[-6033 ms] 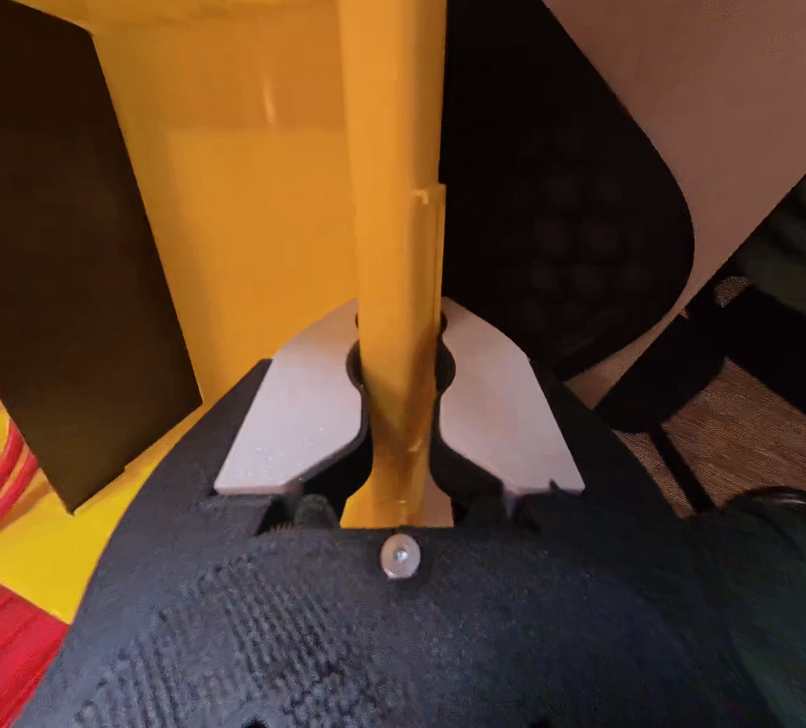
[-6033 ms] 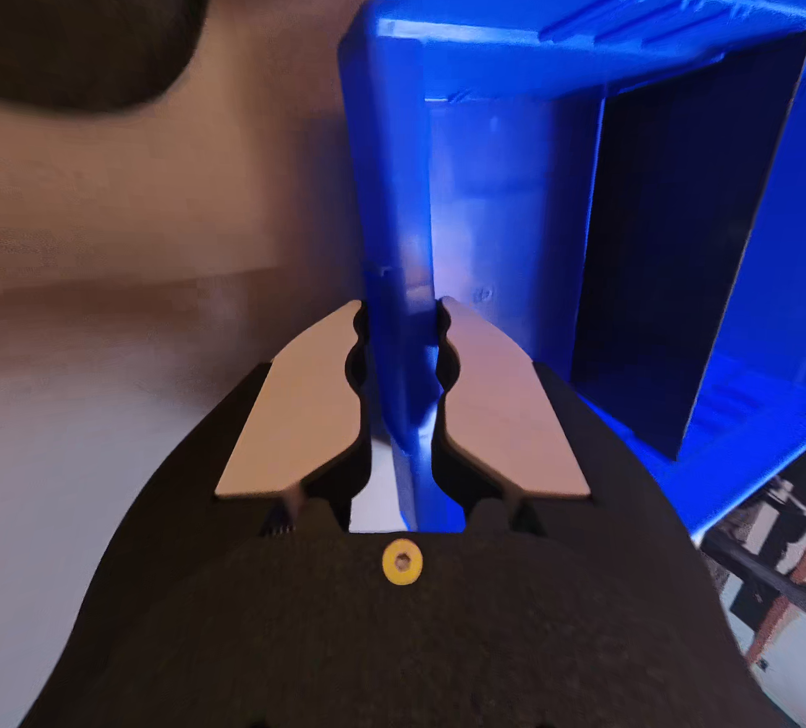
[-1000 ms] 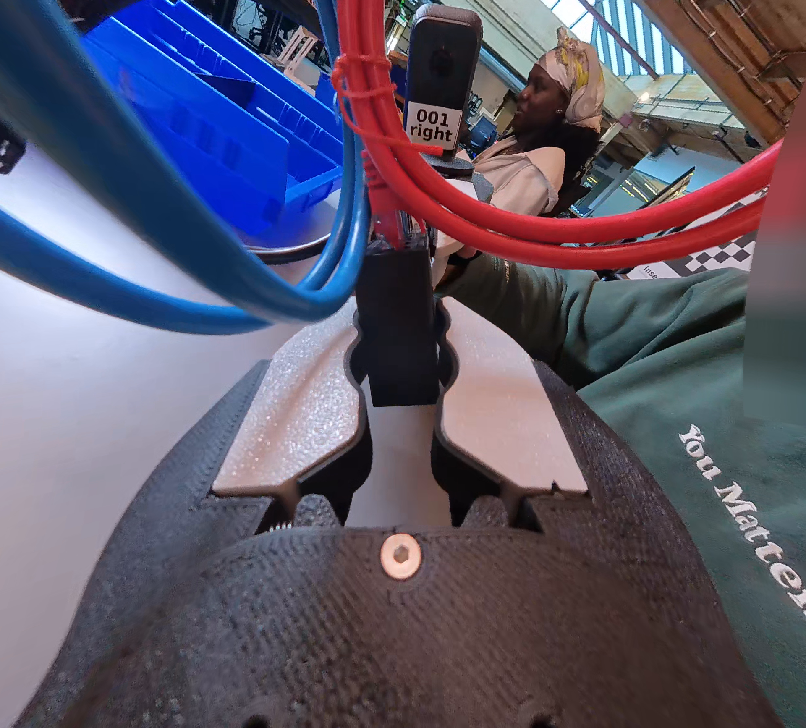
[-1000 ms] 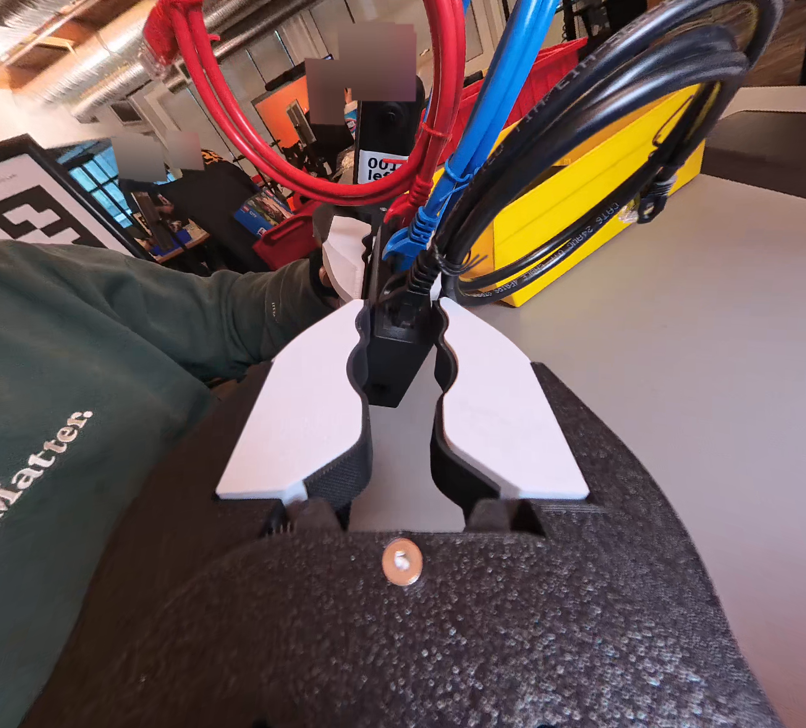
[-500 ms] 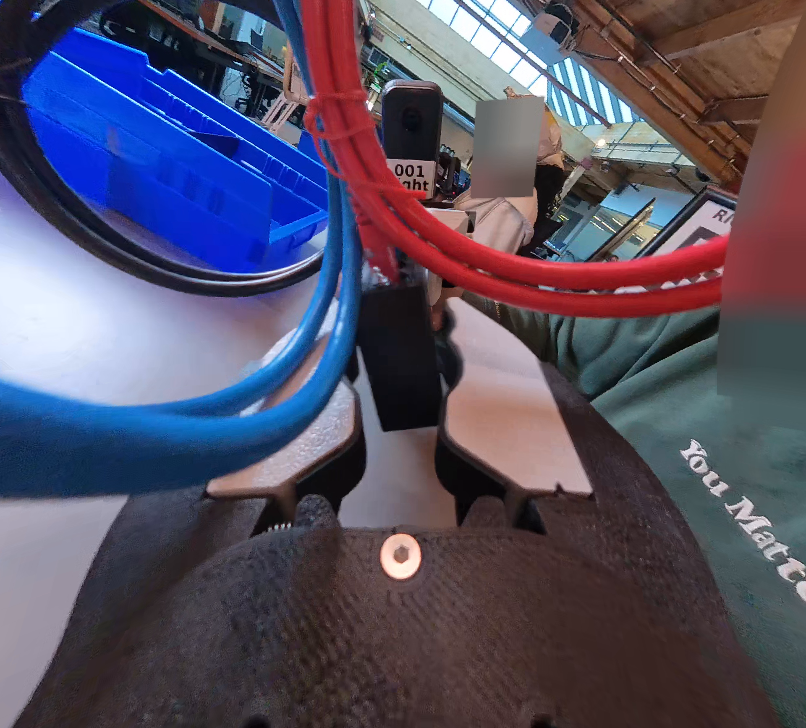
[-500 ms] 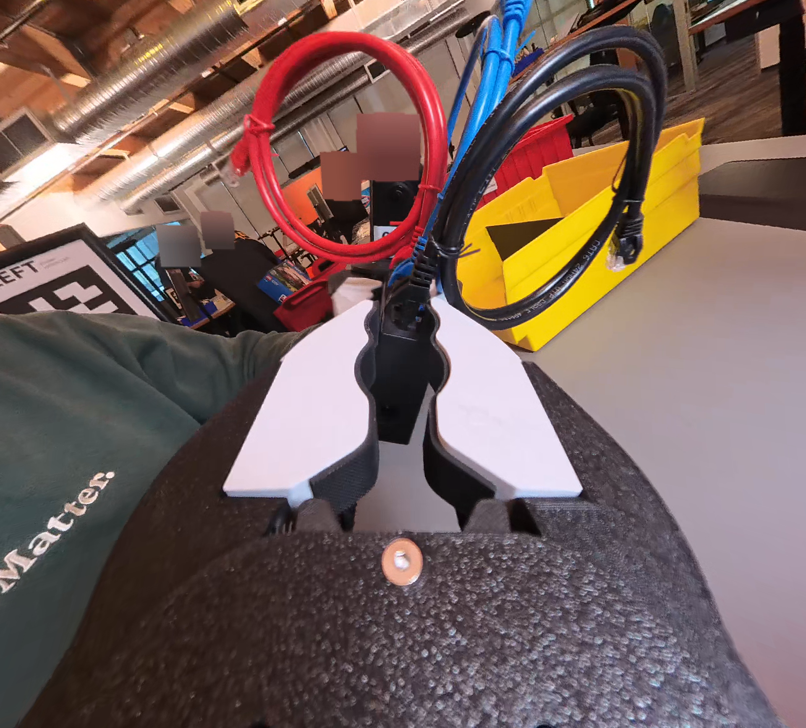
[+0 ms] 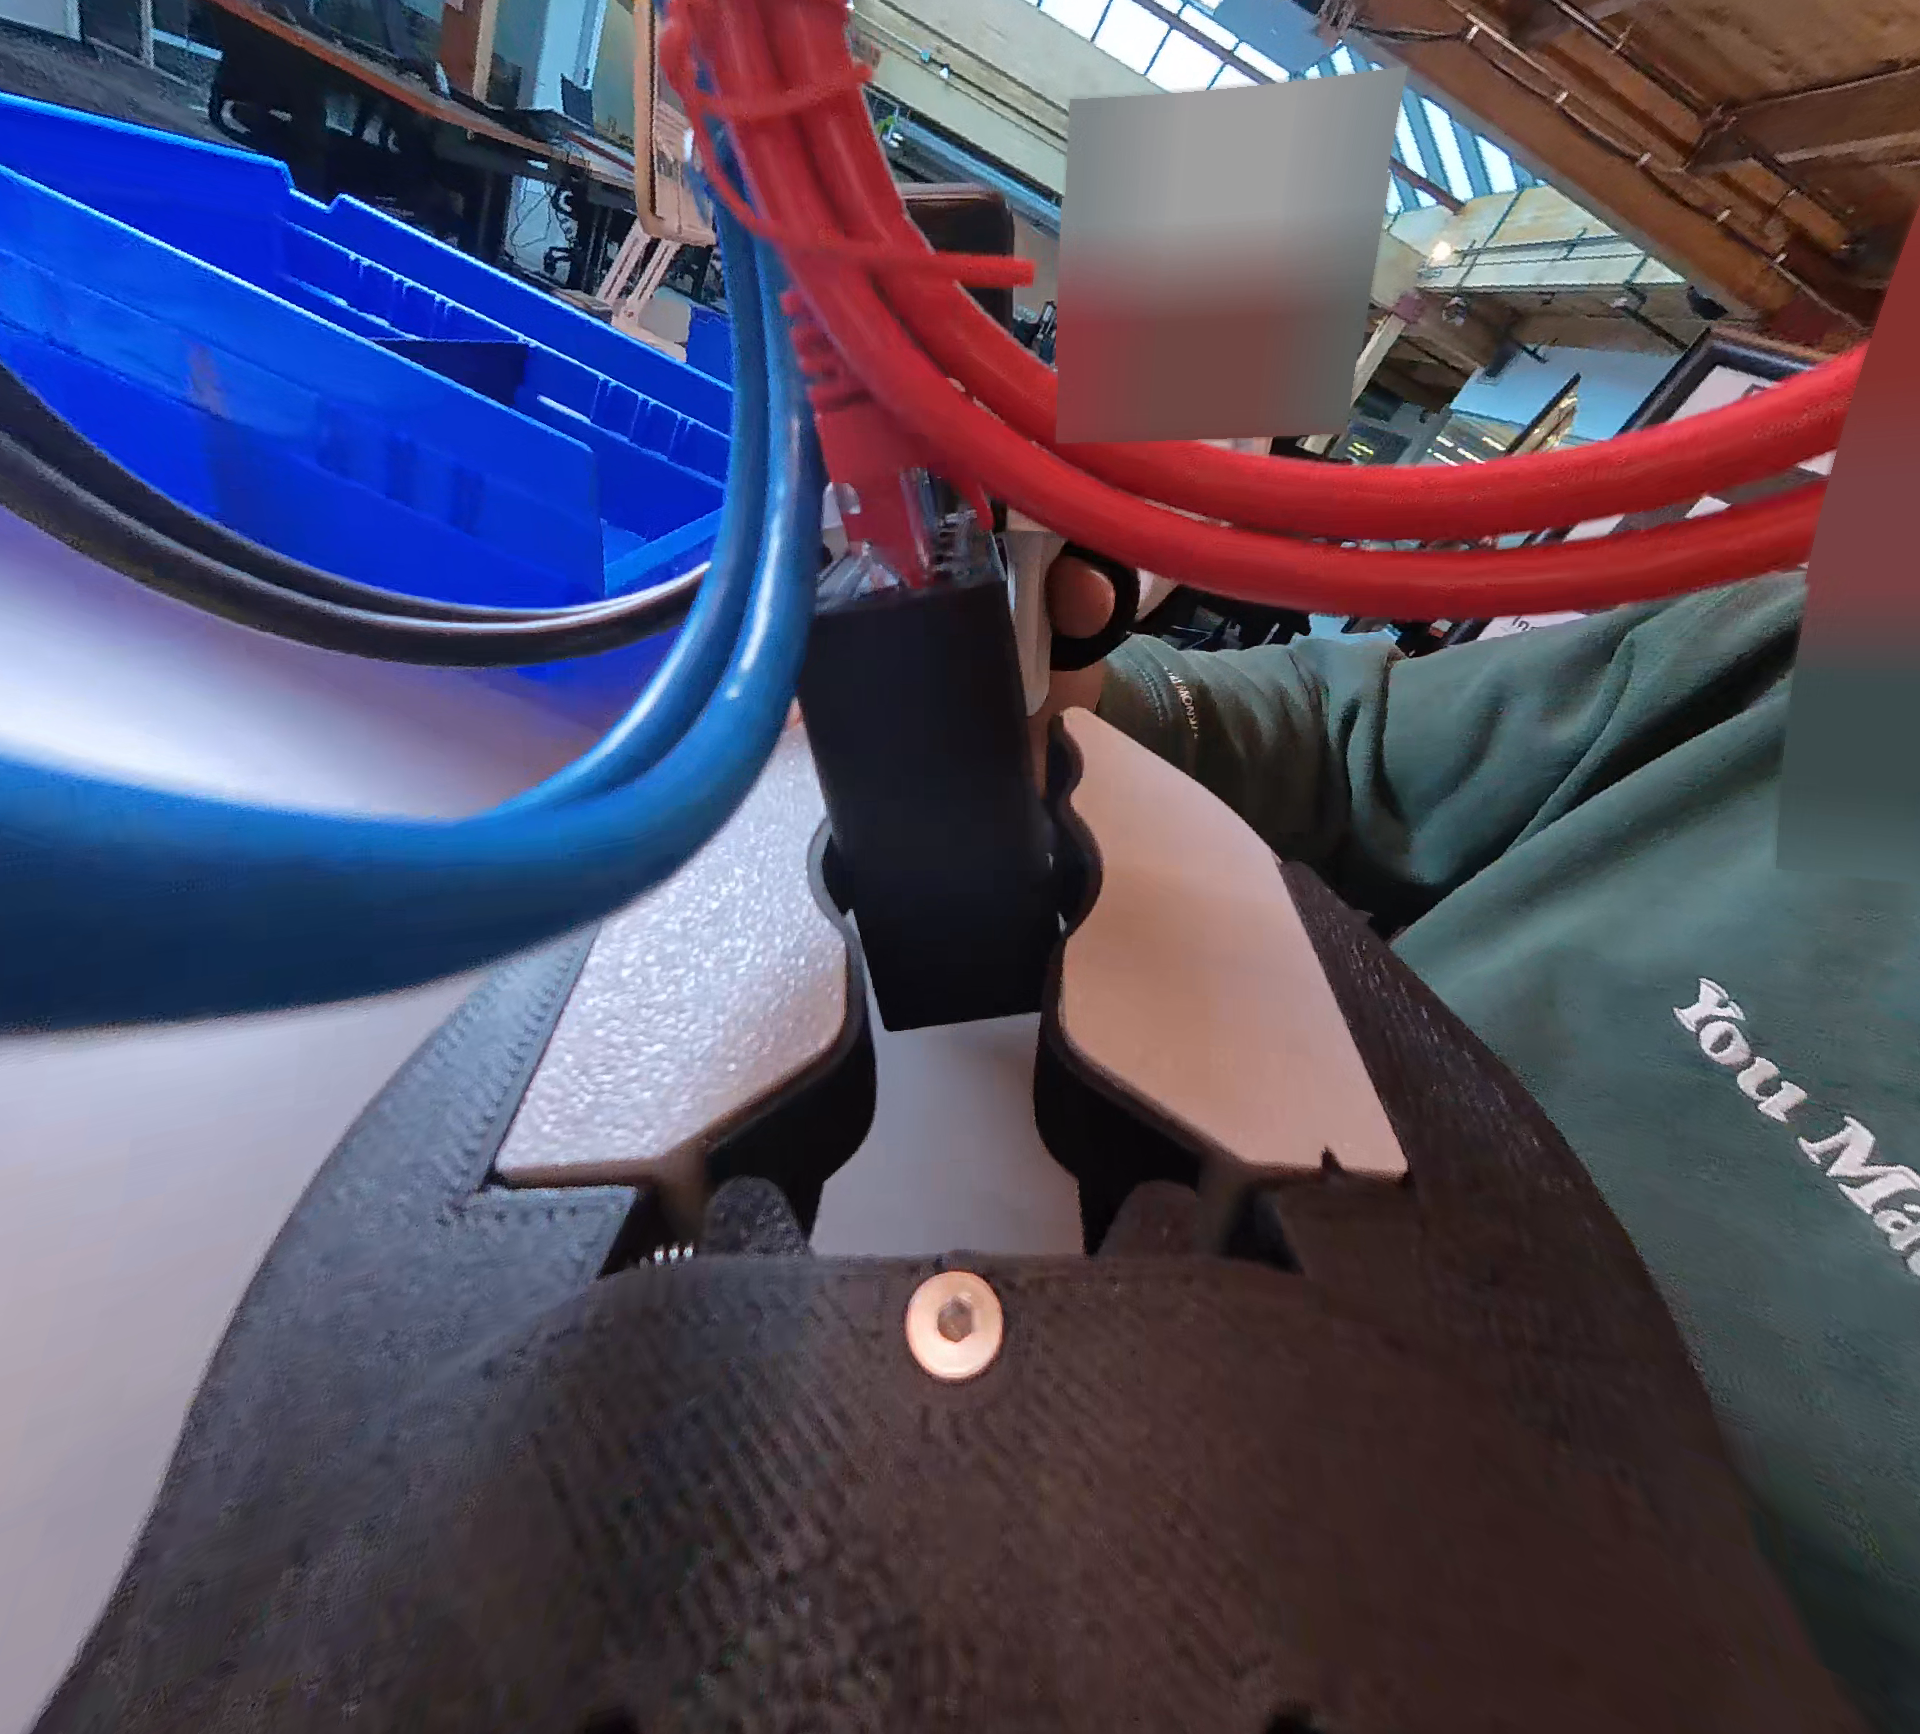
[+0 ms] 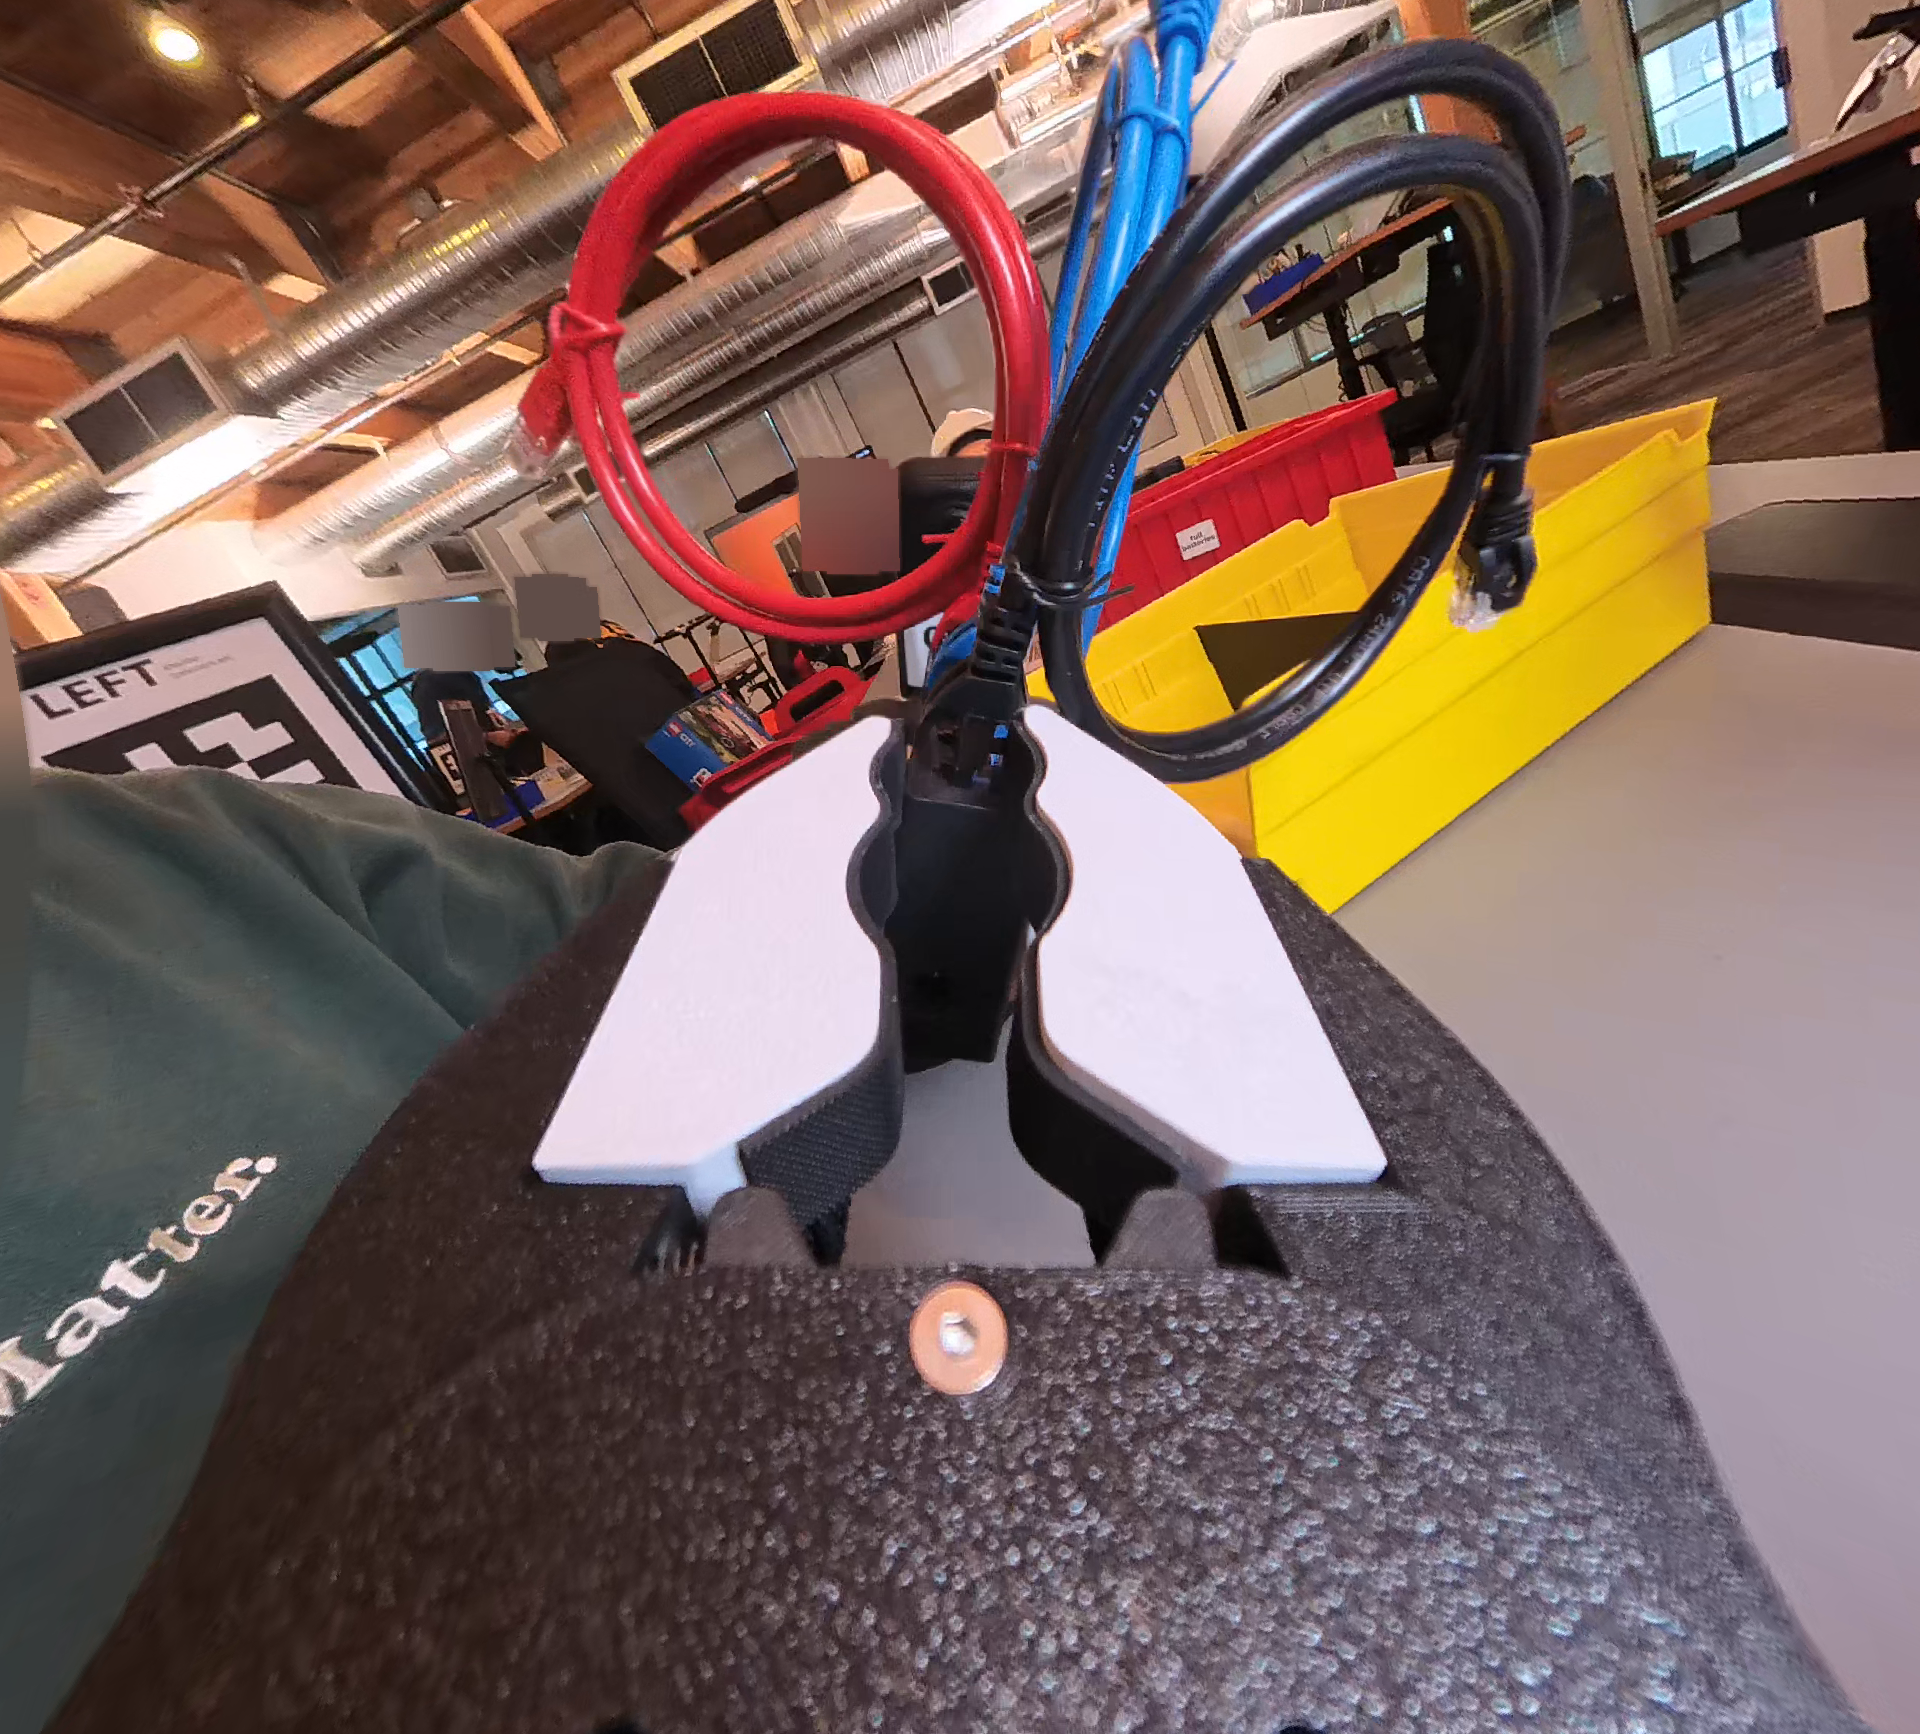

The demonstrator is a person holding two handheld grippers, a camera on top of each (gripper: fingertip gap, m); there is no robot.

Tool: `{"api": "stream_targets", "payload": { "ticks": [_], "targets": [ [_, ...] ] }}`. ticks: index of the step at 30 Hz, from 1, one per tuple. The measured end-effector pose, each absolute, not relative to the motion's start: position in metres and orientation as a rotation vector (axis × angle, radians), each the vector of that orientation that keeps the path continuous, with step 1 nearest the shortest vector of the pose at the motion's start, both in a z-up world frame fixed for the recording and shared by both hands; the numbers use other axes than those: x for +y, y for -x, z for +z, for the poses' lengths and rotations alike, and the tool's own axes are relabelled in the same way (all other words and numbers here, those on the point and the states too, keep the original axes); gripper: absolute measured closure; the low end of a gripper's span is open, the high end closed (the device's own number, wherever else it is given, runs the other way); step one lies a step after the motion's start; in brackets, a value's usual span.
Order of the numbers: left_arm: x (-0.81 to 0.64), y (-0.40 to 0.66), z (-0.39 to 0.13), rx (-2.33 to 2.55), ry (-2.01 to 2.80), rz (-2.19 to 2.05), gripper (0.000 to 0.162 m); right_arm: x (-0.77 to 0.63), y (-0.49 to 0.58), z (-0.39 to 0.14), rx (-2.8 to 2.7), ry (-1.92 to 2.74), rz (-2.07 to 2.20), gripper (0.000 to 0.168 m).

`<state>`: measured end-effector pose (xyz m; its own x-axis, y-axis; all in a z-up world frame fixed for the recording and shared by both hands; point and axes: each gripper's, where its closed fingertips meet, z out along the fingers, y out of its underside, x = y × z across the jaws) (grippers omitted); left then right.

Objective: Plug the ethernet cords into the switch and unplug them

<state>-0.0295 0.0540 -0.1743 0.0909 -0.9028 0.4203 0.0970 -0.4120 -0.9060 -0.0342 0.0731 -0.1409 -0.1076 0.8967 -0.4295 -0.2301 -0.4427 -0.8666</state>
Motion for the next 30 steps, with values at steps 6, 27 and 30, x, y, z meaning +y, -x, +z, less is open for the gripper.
{"api": "stream_targets", "payload": {
  "ticks": [6, 27, 30],
  "targets": [
    [0.057, 0.036, -0.178, 0.881, 1.583, -1.393, 0.131, 0.074, 0.035, -0.147, -0.897, 1.354, 1.611, 0.150],
    [0.054, 0.032, -0.193, 0.869, 1.704, -1.485, 0.131, 0.077, 0.022, -0.163, -1.041, 1.547, 1.639, 0.152],
    [0.054, 0.032, -0.195, 0.867, 1.720, -1.475, 0.131, 0.077, 0.022, -0.164, -1.030, 1.565, 1.653, 0.151]
  ]
}}
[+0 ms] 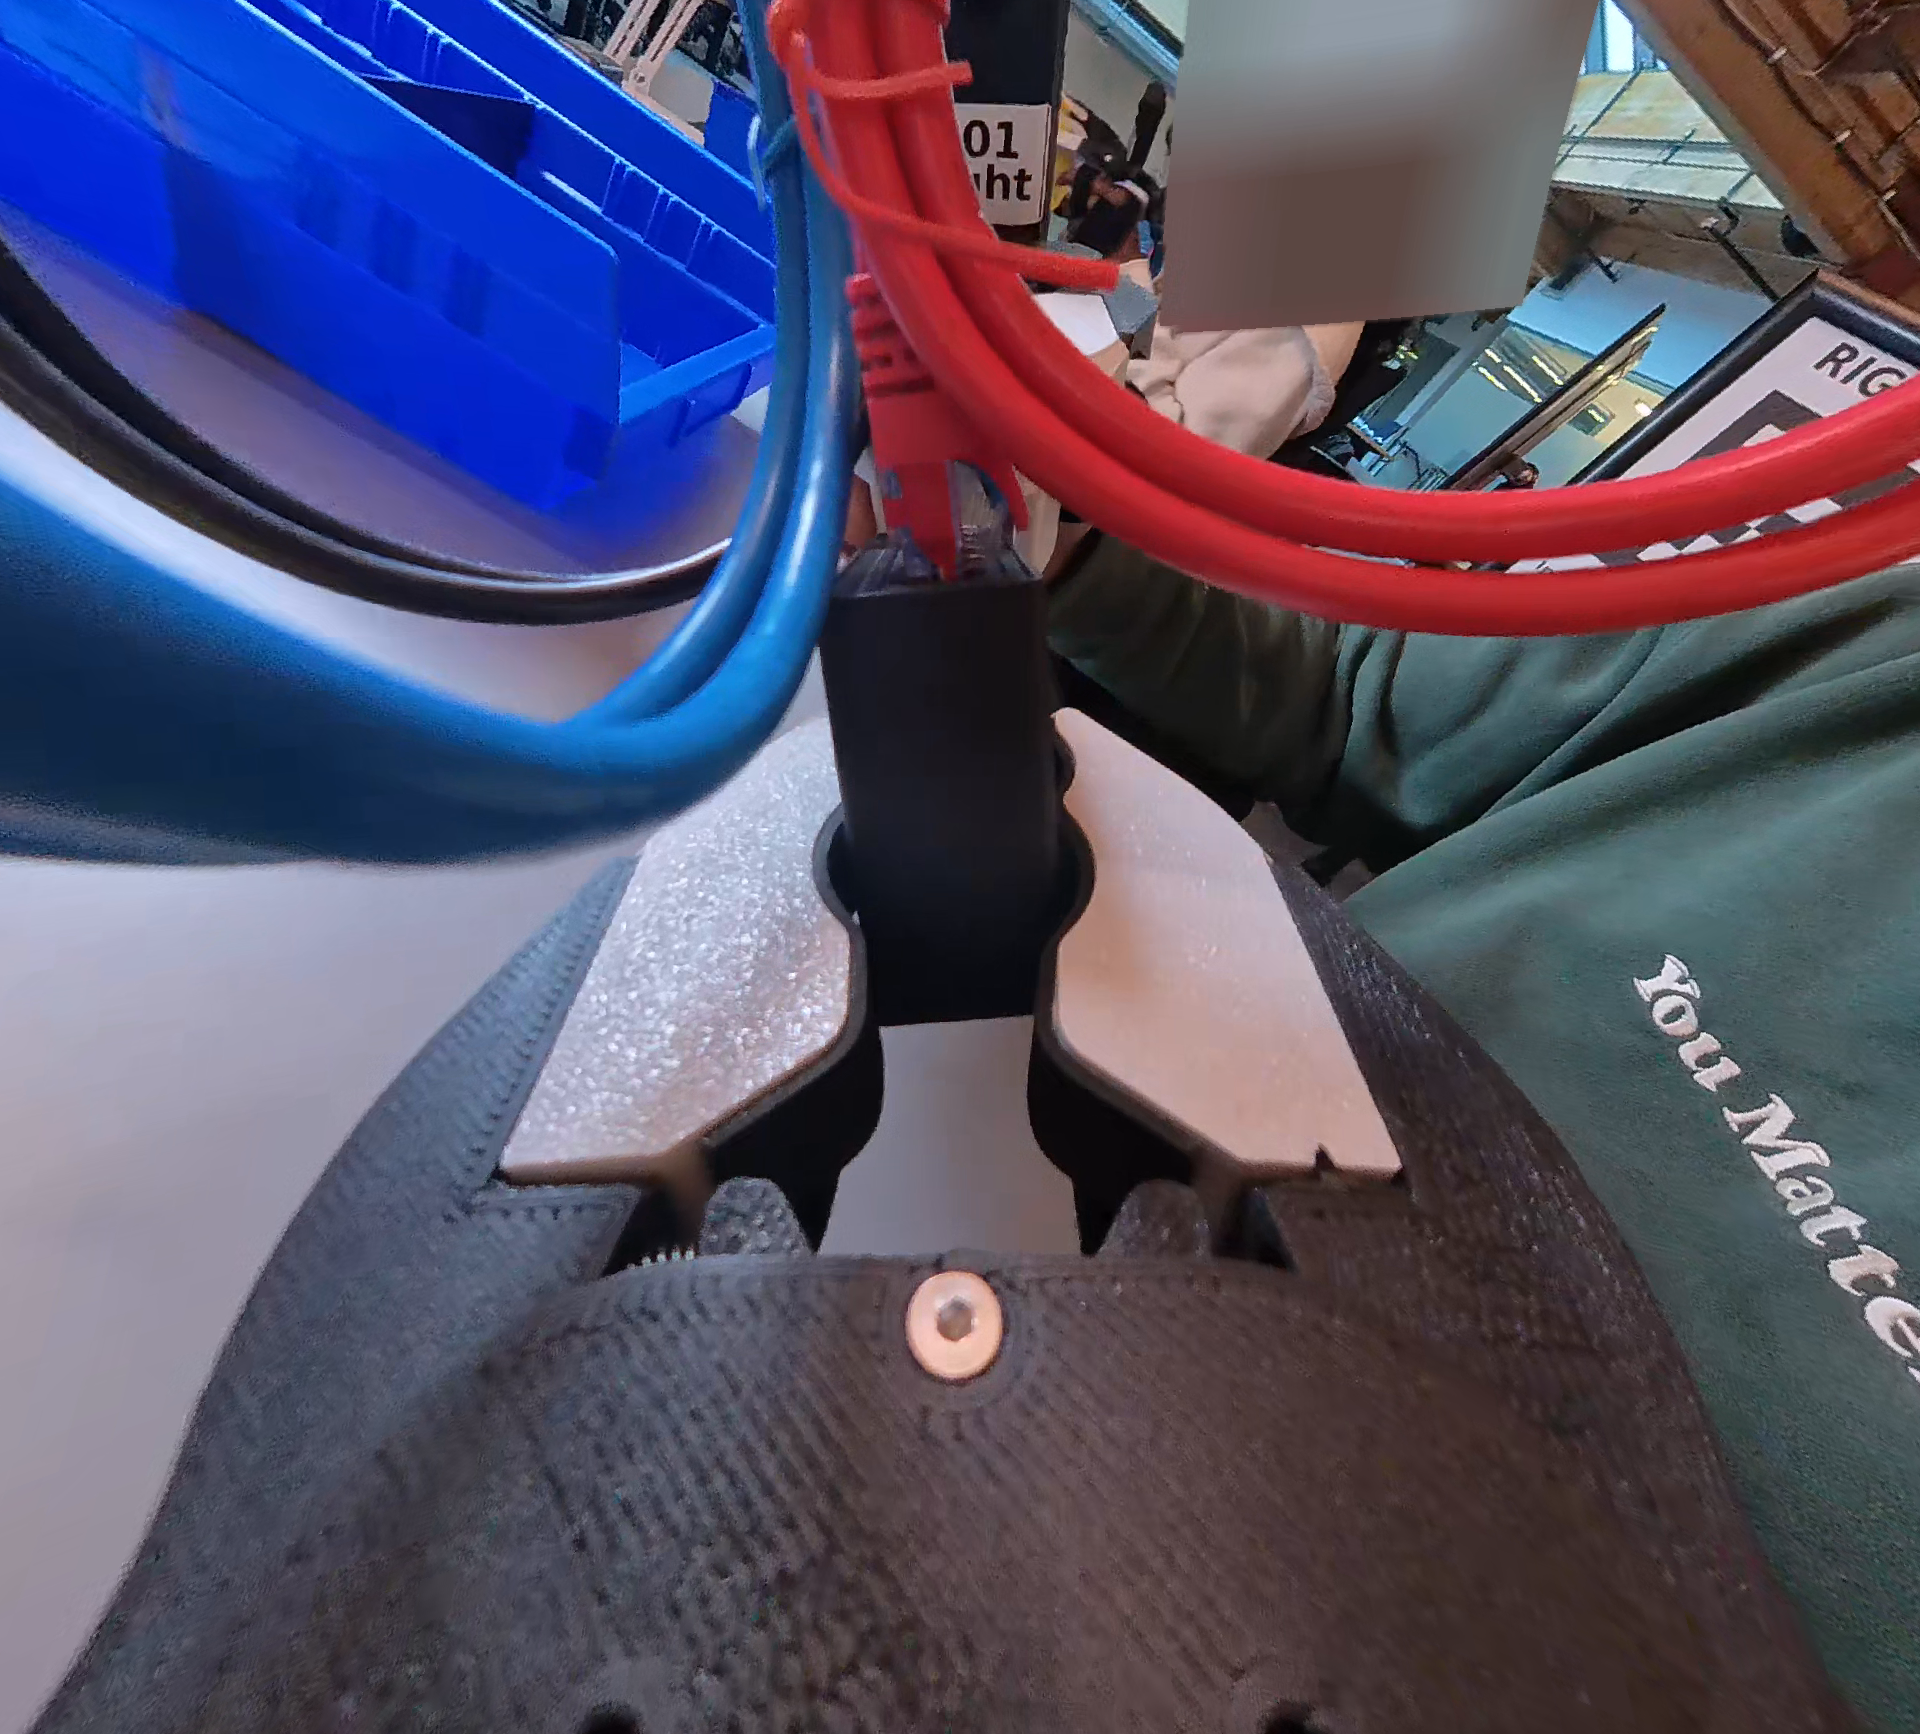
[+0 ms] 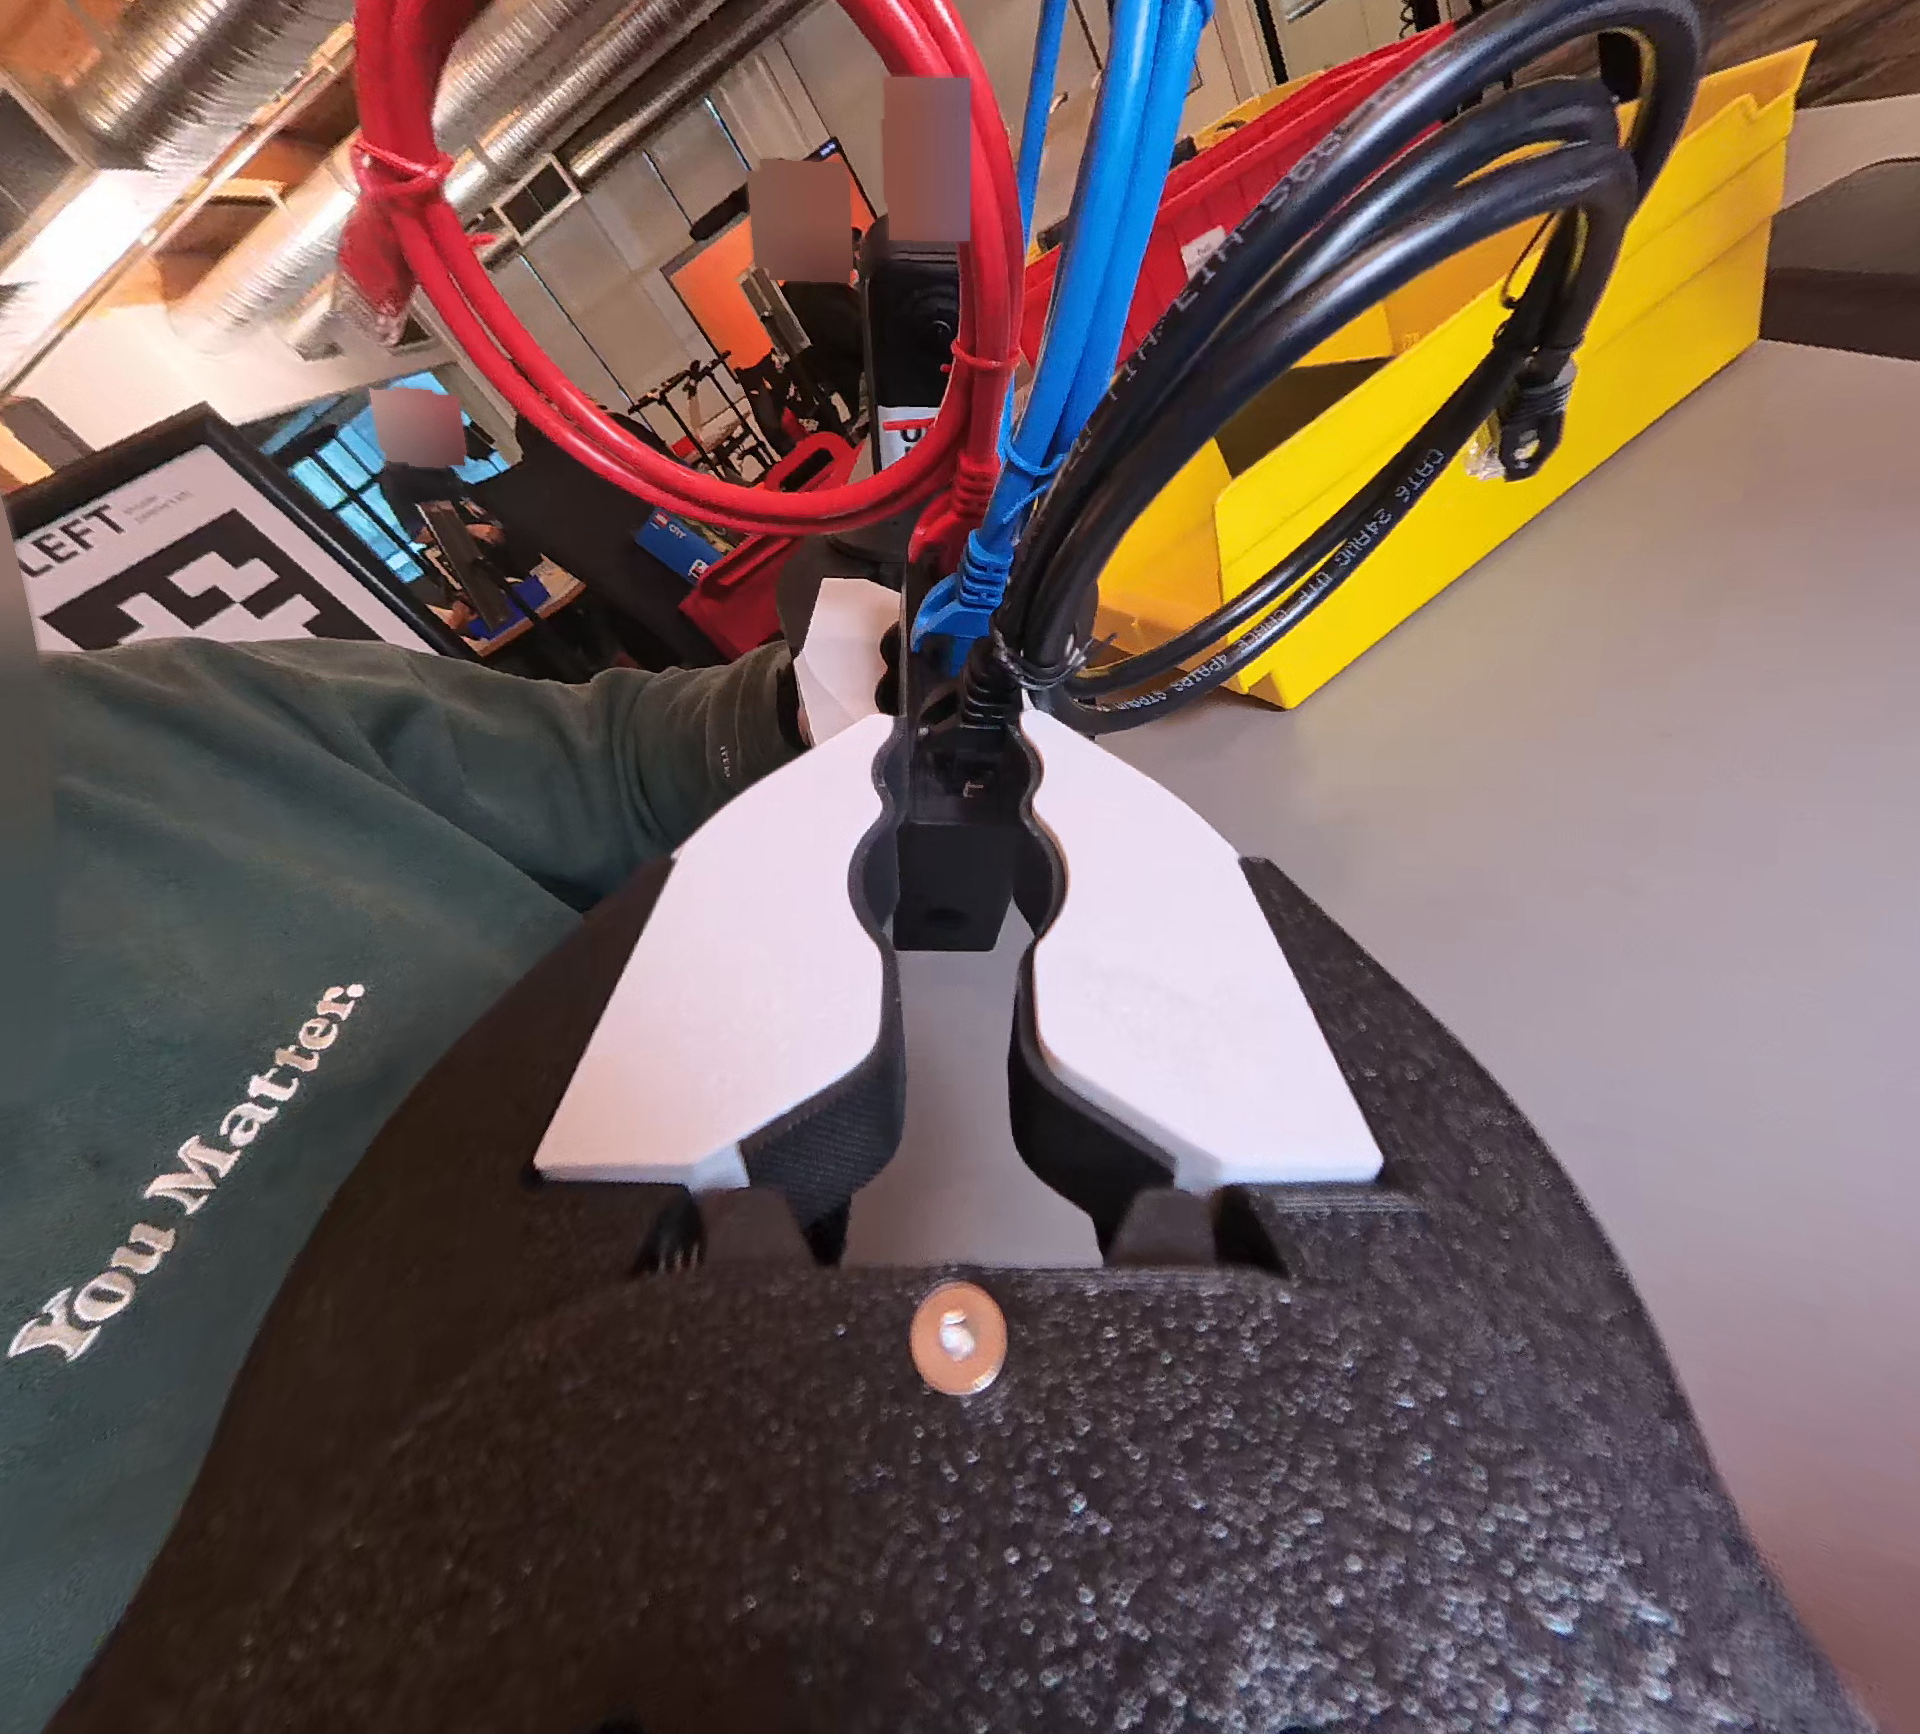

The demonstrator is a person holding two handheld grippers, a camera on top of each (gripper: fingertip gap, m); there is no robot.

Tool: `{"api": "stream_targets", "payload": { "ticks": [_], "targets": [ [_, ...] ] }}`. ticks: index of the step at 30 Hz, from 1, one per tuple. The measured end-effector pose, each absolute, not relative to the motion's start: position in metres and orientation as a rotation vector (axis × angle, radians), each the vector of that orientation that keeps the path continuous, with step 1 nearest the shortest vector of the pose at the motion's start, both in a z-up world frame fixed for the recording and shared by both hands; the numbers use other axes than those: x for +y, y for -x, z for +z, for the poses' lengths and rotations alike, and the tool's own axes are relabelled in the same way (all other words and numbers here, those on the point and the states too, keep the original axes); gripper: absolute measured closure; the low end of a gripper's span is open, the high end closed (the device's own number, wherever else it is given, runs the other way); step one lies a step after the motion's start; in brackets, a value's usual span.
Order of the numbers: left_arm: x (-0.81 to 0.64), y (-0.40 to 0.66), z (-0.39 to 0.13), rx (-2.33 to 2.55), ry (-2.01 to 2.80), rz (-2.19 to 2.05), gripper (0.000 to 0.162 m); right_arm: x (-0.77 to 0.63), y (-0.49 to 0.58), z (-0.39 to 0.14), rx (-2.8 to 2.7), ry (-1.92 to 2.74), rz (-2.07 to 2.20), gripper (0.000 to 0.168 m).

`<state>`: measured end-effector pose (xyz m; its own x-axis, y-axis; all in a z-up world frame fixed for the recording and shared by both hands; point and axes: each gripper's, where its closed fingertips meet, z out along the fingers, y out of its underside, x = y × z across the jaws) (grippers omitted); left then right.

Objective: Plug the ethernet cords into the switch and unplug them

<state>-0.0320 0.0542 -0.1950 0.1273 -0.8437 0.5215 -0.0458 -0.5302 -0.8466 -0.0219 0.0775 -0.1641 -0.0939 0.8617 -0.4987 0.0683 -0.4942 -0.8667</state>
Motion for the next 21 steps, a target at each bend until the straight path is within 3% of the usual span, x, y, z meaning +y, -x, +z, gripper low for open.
{"api": "stream_targets", "payload": {
  "ticks": [11, 21],
  "targets": [
    [0.056, 0.030, -0.204, 0.801, 1.751, -1.548, 0.127, 0.081, 0.030, -0.173, -1.023, 1.517, 1.544, 0.153],
    [0.050, 0.029, -0.201, 0.823, 1.758, -1.585, 0.132, 0.079, 0.031, -0.166, -1.148, 1.291, 1.148, 0.154]
  ]
}}
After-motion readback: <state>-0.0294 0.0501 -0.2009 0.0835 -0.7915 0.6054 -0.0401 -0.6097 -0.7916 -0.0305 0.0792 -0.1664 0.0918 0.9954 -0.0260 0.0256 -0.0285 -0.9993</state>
